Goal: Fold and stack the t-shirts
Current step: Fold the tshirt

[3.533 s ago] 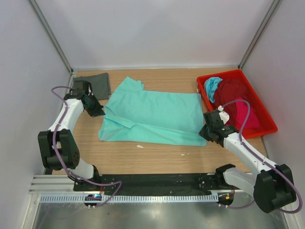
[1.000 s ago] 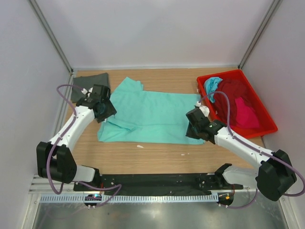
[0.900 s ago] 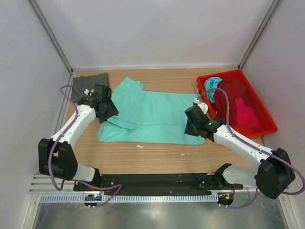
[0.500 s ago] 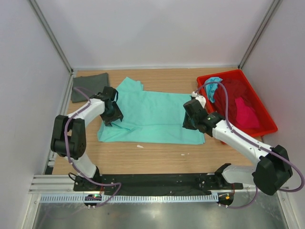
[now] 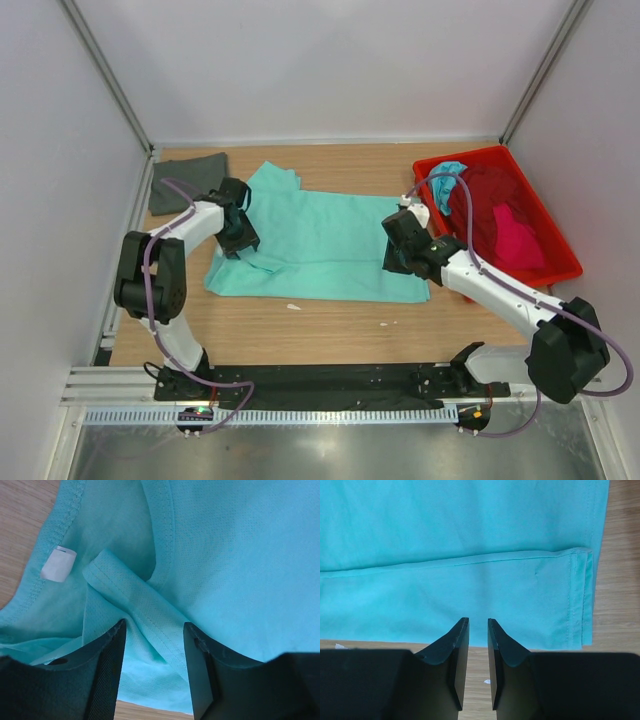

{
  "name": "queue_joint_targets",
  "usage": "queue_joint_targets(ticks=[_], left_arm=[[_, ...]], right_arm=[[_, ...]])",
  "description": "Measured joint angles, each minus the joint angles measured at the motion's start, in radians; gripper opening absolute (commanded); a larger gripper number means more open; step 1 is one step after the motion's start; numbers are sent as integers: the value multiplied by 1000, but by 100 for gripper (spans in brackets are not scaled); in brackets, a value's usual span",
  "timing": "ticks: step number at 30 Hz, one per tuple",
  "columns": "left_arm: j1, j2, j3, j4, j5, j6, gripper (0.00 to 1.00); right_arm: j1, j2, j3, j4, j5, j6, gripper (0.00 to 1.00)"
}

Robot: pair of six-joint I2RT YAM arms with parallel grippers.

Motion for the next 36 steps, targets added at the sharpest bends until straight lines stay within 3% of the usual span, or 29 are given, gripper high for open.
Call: queue_joint_targets(ticks=[7, 13, 19, 25, 36], left_arm=[[-18, -22, 23, -54, -58, 5, 57], [23, -194, 5, -97, -40, 28, 56], [309, -340, -129, -69, 134, 32, 51], [315, -343, -209, -57, 260, 31, 48], [389, -284, -219, -51, 290, 81, 45]], right_arm=[[24, 19, -17, 46, -3, -24, 29], [214, 114, 13, 250, 18, -194, 40], [375, 431, 261, 394, 34, -460, 46], [455, 655, 444, 447, 23, -665, 52], [509, 827, 619, 437, -16, -861, 52]])
